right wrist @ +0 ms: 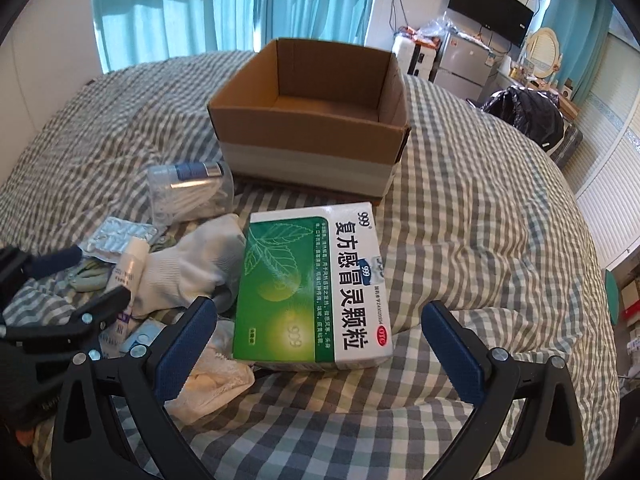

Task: Organize objects
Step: 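Grasp the green medicine box with the right tool while the left tool grasps the white tube, then carry both items over the cardboard box and open both tools to drop them, then withdraw both tools from the box back toward the remaining items, then grasp the lace cloth with the right tool while the left tool grasps the pale green clip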

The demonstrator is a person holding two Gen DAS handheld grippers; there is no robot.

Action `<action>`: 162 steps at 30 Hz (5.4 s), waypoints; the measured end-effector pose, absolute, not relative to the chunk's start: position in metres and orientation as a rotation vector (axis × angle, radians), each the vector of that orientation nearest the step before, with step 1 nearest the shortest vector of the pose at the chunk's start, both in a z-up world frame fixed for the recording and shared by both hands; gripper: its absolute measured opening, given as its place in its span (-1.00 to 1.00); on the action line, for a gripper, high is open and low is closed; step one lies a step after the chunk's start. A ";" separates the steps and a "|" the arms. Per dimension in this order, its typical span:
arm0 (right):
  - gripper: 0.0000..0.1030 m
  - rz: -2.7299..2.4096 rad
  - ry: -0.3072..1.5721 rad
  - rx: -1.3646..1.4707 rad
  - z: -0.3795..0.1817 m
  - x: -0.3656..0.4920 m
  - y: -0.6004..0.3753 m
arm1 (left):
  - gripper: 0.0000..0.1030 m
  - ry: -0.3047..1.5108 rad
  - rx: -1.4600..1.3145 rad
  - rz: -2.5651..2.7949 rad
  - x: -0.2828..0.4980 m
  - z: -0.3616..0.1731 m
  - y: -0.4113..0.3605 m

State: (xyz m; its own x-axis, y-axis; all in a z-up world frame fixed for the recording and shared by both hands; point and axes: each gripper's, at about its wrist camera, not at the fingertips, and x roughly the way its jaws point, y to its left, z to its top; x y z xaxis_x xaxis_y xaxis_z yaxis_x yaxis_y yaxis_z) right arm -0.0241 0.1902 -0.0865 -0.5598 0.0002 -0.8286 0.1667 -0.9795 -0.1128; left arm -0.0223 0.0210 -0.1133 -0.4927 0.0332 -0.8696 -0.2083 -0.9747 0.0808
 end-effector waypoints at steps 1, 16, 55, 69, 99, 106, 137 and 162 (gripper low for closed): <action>0.99 -2.677 0.273 1.435 -0.089 -0.026 0.190 | -0.06 0.272 -1.503 2.574 -0.022 -0.115 0.023; 0.51 -2.712 0.225 1.380 -0.073 -0.015 0.196 | -0.61 0.283 -1.481 2.610 -0.010 -0.098 0.027; 0.51 -2.831 0.148 0.952 0.090 -0.166 0.205 | -0.62 0.265 -1.103 2.812 -0.199 0.038 0.061; 0.51 -2.790 0.094 1.125 0.018 -0.246 0.232 | -0.62 0.295 -1.192 2.701 -0.246 -0.033 0.094; 0.96 -2.929 0.041 0.861 0.139 -0.138 0.224 | 0.96 0.222 -0.974 2.832 -0.164 0.077 0.038; 1.00 -2.947 0.047 0.771 0.186 -0.071 0.215 | 1.00 0.170 -0.880 2.907 -0.106 0.124 0.011; 1.00 -2.817 0.158 0.916 0.065 0.032 0.181 | 1.00 0.120 -0.974 3.035 0.008 0.049 -0.042; 0.49 -2.425 0.201 1.511 -0.116 -0.010 0.153 | 1.00 0.193 -1.578 2.725 -0.034 -0.121 -0.036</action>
State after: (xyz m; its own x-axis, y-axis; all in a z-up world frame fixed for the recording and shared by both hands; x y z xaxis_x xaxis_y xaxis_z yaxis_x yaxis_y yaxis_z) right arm -0.0100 0.1527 -0.1163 -0.4159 -0.1589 -0.8954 0.3041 -0.9522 0.0277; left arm -0.0341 -0.0359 -0.1214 -0.4996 -0.0727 -0.8632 -0.0500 -0.9924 0.1125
